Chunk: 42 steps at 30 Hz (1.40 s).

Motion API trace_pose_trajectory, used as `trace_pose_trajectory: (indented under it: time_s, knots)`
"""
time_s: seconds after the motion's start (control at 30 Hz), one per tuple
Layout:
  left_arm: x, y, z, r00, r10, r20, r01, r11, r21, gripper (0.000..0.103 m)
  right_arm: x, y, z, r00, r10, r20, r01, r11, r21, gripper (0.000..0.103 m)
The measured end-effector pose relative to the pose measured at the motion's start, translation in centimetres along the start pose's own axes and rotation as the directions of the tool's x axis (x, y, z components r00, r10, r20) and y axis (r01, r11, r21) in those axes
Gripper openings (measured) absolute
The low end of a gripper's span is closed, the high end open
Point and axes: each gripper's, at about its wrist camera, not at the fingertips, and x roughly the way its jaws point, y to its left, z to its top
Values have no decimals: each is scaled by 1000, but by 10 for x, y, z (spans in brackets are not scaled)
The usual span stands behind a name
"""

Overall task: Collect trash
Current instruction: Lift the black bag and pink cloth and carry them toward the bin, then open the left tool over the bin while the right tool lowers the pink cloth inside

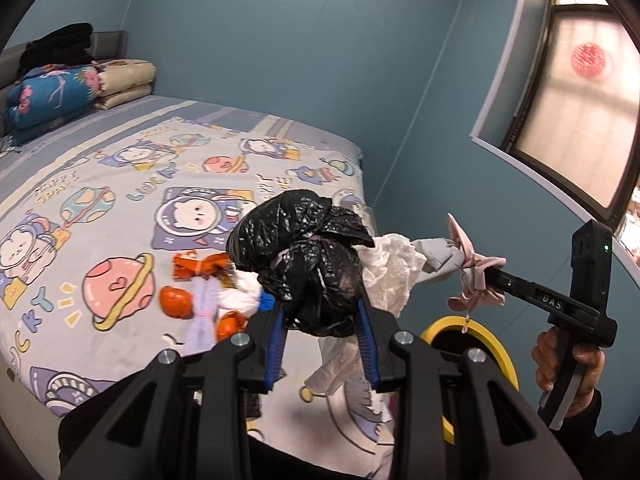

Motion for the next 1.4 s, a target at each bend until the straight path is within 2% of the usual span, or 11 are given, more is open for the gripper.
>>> trace_pose_trajectory:
  time_s: [0.27,0.57,0.8,1.0,1.4]
  knots:
    - [21,-38,-4,997,-60,-39,62,997,53,29,-22,-29,-6,998,-51,22,50,997,58,6]
    - [46,-79,-12,986,-131,-102,142,983,115,29,-38,-63,-14,992,-127,16,123,982,142,6]
    - [65,-116,-22,971,-183,-153,207,965,160,29,-52,-89,-20,980,-198,14,192,963,191,6]
    - [76,-143,-33,957,-218,-192,254,948,191,29,-56,-109,-27,970,-242,-21,240,944,227,6]
    - [104,-178,-63,927,-228,-296,302,924,234,29,-44,-129,-40,964,-249,-94,265,929,257,6]
